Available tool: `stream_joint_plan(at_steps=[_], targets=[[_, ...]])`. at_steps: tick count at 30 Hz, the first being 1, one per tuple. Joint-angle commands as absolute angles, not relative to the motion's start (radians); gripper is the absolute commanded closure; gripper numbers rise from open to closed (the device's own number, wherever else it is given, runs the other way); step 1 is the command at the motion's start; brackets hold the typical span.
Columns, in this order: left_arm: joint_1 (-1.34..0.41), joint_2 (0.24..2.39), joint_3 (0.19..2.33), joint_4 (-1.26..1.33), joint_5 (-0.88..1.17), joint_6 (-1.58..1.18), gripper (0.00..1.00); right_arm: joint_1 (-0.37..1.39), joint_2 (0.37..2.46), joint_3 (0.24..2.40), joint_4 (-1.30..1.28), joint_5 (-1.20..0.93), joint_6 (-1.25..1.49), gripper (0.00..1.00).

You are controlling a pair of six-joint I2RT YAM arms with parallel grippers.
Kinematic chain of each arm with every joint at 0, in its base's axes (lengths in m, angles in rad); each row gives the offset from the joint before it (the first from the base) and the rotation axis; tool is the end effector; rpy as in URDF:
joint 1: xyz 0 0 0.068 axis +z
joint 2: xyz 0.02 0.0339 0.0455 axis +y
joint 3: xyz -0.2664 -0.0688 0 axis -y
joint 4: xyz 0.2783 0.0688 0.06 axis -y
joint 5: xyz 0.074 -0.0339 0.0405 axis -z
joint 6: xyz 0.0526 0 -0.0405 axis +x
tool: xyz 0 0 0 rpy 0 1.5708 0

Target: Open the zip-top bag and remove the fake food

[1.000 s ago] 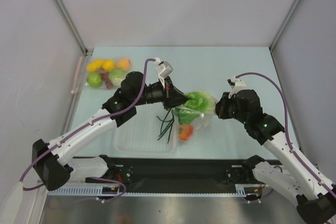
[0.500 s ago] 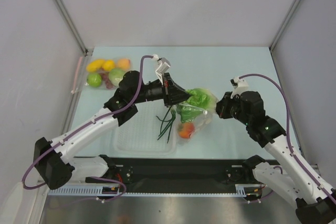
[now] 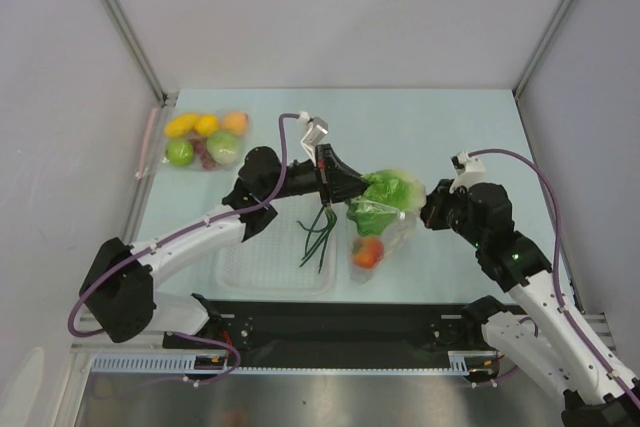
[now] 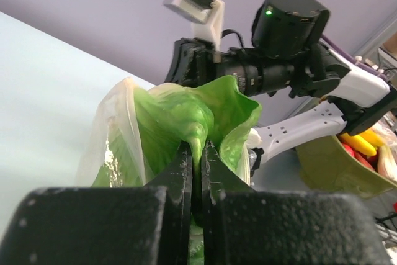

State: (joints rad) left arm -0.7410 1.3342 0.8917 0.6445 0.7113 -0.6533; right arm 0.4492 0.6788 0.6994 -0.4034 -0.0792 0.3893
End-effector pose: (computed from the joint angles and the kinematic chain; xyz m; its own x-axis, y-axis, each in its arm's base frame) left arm 0.2323 -0.2591 0.3304 -0.4801 -0.1848 -0.8575 0.8707 0.0187 -0.4914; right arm 0.1846 0.0936 0.2993 -0.5007 0.1787 -0.8470 -0.3340 0.8629 0.3794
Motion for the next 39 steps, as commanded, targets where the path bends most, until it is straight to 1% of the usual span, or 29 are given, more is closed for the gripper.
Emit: stream_joint_plan(at_steps=[1, 6, 11, 17, 26, 30, 35, 38, 39], targets=[[-0.744, 1.325, 0.9, 0.66, 0.646, -0.556, 0.99, 0.459, 0.621, 0.718, -0.337, -0.114, 0.394, 1.0], [-0.793, 1.335, 0.914, 0.412, 0.526, -0.393, 1.0, 0.459, 0.545, 0.716, -0.315, -0.1, 0.4, 1.0], [-0.862, 1.368, 0.902, 0.293, 0.446, -0.313, 1.0, 0.459, 0.538, 0.721, -0.301, -0.112, 0.4, 1.0], [-0.913, 1.384, 0.894, 0.31, 0.434, -0.317, 1.0, 0.459, 0.555, 0.707, -0.273, -0.147, 0.42, 1.0], [-0.913, 1.31, 0.897, 0.359, 0.517, -0.383, 1.0, 0.459, 0.589, 0.718, -0.374, -0.071, 0.394, 1.0], [-0.919, 1.305, 0.902, 0.357, 0.532, -0.379, 1.0, 0.459, 0.603, 0.689, -0.351, -0.126, 0.405, 1.0], [-0.963, 1.385, 0.956, 0.301, 0.509, -0.339, 1.0, 0.462, 0.609, 0.643, -0.281, -0.183, 0.46, 1.0], [-0.98, 1.434, 0.971, 0.281, 0.494, -0.324, 0.9, 0.463, 0.6, 0.638, -0.268, -0.18, 0.465, 1.0], [-0.983, 1.439, 0.974, 0.279, 0.489, -0.316, 0.78, 0.463, 0.597, 0.641, -0.282, -0.172, 0.462, 1.0]])
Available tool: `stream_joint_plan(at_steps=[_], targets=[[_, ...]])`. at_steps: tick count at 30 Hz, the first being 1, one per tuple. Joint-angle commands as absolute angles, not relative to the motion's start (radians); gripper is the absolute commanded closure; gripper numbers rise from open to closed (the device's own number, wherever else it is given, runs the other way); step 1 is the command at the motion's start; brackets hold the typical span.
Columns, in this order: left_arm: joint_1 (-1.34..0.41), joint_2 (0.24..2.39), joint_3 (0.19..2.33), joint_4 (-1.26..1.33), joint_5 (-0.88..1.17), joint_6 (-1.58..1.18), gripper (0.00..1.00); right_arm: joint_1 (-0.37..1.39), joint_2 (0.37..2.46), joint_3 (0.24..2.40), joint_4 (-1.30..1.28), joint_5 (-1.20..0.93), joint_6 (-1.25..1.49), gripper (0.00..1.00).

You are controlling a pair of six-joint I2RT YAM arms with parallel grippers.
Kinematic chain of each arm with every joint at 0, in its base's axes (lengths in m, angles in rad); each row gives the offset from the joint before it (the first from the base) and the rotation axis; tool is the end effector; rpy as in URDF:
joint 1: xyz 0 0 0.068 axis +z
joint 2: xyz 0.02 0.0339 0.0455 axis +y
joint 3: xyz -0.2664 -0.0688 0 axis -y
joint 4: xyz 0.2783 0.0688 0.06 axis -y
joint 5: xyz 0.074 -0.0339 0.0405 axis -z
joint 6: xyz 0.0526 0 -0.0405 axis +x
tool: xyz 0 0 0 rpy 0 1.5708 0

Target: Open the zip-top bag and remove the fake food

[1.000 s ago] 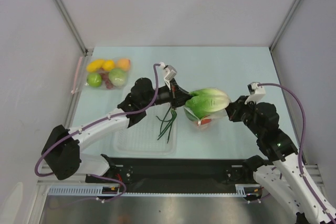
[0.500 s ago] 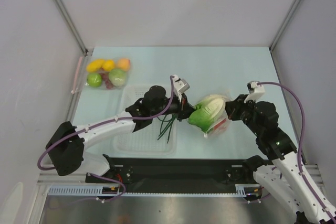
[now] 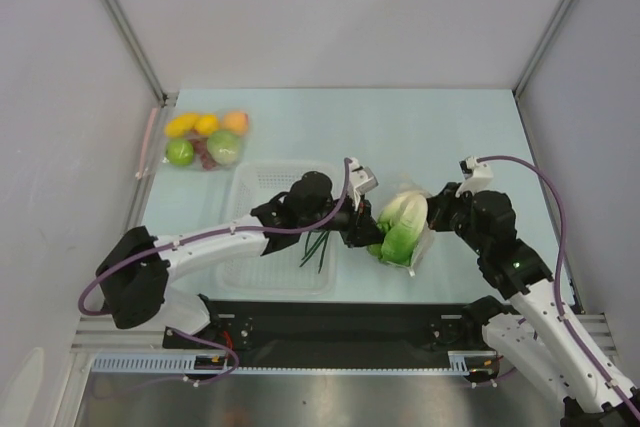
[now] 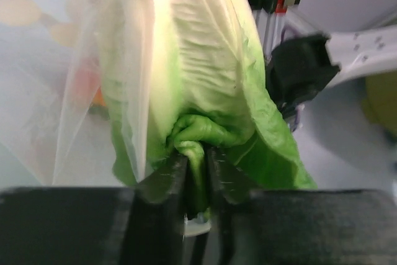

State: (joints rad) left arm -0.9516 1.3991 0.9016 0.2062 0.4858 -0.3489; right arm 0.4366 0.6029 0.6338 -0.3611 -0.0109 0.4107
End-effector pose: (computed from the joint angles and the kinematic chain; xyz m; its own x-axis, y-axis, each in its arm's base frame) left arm 0.1907 -0.3100 0.2613 -0.4916 0.1688 -0.8543 0.8637 0.2200 -0.4535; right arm 0.1780 0.0837 0.2921 -0.4419 0.2343 -0.8659 -0.2789 0.8815 0.3809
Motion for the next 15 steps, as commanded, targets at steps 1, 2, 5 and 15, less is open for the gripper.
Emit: stream_joint_plan(at_steps=[1, 2, 5, 15], targets=[[-0.986, 1.44, 0.974, 0.279, 0.483, -0.314, 0.7, 0.463, 0.597, 0.644, -0.29, -0.169, 0.457, 1.0], [-0.989, 1.442, 0.97, 0.282, 0.483, -0.313, 0.63, 0.463, 0.595, 0.644, -0.298, -0.164, 0.451, 1.0], [-0.992, 1.447, 0.966, 0.298, 0.494, -0.305, 0.46, 0.463, 0.594, 0.637, -0.317, -0.161, 0.449, 1.0], [-1.005, 1.428, 0.928, 0.402, 0.462, -0.351, 0.37, 0.465, 0.601, 0.569, -0.285, -0.175, 0.476, 1.0]])
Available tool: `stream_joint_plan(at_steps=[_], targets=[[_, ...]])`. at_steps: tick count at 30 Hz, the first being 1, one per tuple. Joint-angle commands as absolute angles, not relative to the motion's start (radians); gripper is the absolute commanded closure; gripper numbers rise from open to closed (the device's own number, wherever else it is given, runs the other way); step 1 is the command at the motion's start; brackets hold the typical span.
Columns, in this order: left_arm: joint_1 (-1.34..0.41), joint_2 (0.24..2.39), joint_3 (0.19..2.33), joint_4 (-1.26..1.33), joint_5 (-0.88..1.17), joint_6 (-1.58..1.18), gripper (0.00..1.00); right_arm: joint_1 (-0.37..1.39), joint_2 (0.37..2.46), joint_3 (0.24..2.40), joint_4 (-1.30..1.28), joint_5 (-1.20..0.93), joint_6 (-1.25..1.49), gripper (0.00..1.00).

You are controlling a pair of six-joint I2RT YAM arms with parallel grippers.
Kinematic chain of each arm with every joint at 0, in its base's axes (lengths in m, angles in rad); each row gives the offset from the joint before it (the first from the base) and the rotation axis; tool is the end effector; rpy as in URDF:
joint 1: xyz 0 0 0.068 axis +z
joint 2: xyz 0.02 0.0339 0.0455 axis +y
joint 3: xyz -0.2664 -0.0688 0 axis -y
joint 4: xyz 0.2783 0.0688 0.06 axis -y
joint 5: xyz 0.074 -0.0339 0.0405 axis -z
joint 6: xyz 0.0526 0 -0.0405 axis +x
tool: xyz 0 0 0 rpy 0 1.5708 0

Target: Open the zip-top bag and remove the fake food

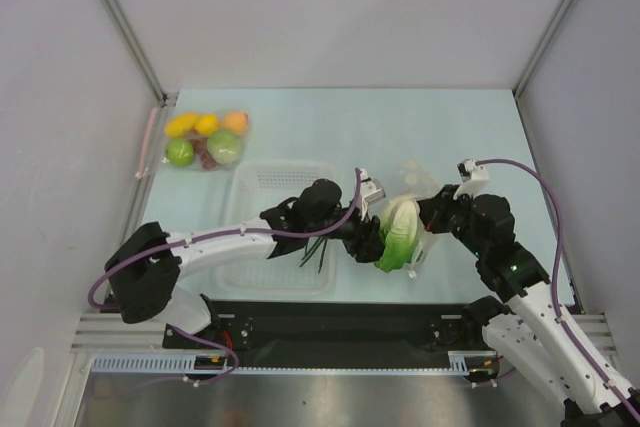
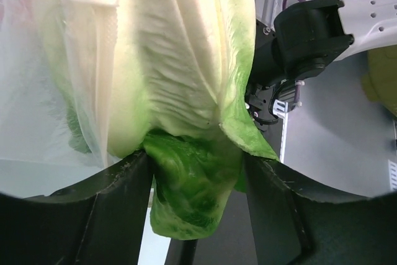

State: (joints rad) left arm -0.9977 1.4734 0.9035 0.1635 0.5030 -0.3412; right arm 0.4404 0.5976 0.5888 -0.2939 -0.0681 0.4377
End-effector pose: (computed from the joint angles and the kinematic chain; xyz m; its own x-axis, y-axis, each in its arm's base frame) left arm 0.1799 -0.3255 0.2315 -0.5287 0.2785 -0.8018 0.8483 0.2082 -0.4869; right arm 0.1788 0.0882 0.2832 -0.4494 0.2557 -0.8560 -0.3241 0.8462 0.4230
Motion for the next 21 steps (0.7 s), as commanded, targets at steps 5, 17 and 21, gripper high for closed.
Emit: stream_joint_plan(at_steps=[5, 17, 21], targets=[[-1.015, 1.384, 0.896, 0.469, 0.385, -0.38, 0.36, 0.465, 0.61, 0.565, -0.282, -0.178, 0.474, 1.0], [-1.046, 1.324, 0.792, 0.673, 0.176, -0.495, 0.42, 0.466, 0.607, 0.561, -0.281, -0.183, 0.477, 1.0], [-1.064, 1.365, 0.821, 0.695, 0.235, -0.509, 0.49, 0.468, 0.617, 0.561, -0.273, -0.187, 0.474, 1.0]])
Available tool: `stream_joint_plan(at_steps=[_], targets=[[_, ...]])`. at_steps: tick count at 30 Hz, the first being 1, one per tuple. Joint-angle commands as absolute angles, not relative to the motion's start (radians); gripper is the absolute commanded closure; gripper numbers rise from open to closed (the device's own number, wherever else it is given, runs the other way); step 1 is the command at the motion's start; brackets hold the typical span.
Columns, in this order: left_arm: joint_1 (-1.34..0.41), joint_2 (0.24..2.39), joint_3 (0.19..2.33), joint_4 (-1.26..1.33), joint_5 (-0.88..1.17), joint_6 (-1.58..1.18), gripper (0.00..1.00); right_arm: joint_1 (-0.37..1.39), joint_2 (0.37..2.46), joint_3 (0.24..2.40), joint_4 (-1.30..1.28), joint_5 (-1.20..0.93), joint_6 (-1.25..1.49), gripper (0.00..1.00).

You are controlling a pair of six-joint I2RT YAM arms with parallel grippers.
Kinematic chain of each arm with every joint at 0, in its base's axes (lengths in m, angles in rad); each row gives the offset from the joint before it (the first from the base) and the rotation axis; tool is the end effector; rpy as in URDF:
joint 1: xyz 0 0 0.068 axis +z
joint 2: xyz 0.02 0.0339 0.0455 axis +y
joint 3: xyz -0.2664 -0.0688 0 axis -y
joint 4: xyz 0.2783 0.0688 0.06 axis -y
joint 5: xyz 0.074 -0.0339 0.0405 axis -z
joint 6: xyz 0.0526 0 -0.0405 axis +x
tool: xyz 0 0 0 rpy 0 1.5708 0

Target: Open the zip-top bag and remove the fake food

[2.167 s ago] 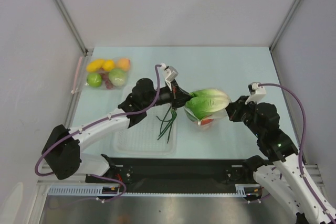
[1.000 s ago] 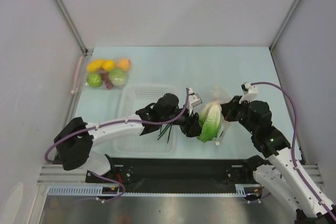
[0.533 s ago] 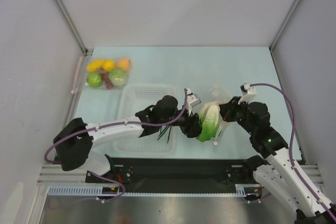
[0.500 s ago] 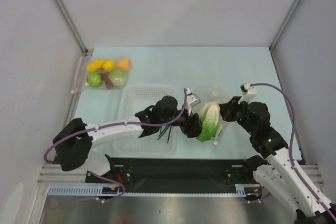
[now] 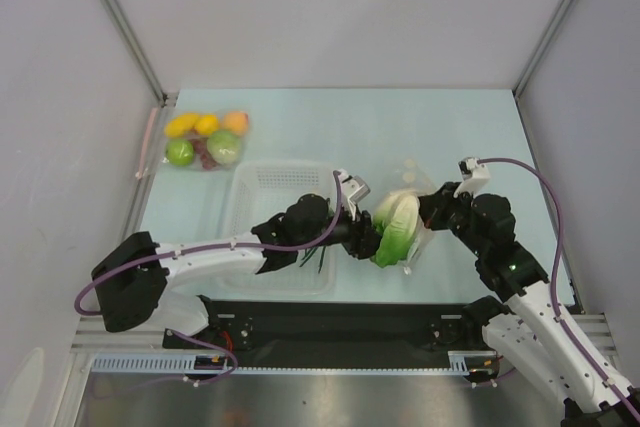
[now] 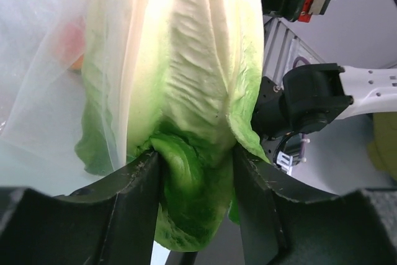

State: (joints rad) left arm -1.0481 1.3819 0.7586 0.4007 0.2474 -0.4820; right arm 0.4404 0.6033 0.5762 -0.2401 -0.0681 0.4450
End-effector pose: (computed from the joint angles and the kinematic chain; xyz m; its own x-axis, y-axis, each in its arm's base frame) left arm 0.1650 -0.3122 0.2338 -0.5424 0.0411 -0.8391 0.7989 0.3342 -0.5000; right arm 0.1816 0.0895 0.2837 -0.4242 0.2748 -0.8628 -0.3347 0.8378 0.4314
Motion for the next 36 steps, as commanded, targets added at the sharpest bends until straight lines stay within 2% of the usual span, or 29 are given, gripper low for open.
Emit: stream_joint_plan(at_steps=[1, 5, 8, 9, 11, 28, 36], targets=[[-1.071, 1.371, 0.828, 0.69, 0.241, -0.509, 0.49, 0.468, 0.618, 0.56, -0.272, -0.187, 0.474, 1.0], [-1.094, 1.41, 0.88, 0.629, 0.232, -0.488, 0.57, 0.468, 0.621, 0.565, -0.268, -0.19, 0.474, 1.0], [-1.098, 1.434, 0.916, 0.578, 0.222, -0.477, 0.71, 0.468, 0.623, 0.566, -0.27, -0.19, 0.471, 1.0], [-1.098, 1.439, 0.917, 0.574, 0.225, -0.473, 0.89, 0.468, 0.621, 0.566, -0.273, -0.19, 0.471, 1.0], [-1.098, 1.43, 0.917, 0.581, 0.229, -0.469, 0.99, 0.468, 0.624, 0.566, -0.279, -0.184, 0.468, 1.0], [-1.098, 1.191, 0.828, 0.836, 0.161, -0.384, 1.0, 0.471, 0.635, 0.538, -0.333, -0.14, 0.449, 1.0], [-1.098, 1.164, 0.813, 0.908, 0.179, -0.357, 1.0, 0.469, 0.655, 0.52, -0.325, -0.146, 0.451, 1.0]])
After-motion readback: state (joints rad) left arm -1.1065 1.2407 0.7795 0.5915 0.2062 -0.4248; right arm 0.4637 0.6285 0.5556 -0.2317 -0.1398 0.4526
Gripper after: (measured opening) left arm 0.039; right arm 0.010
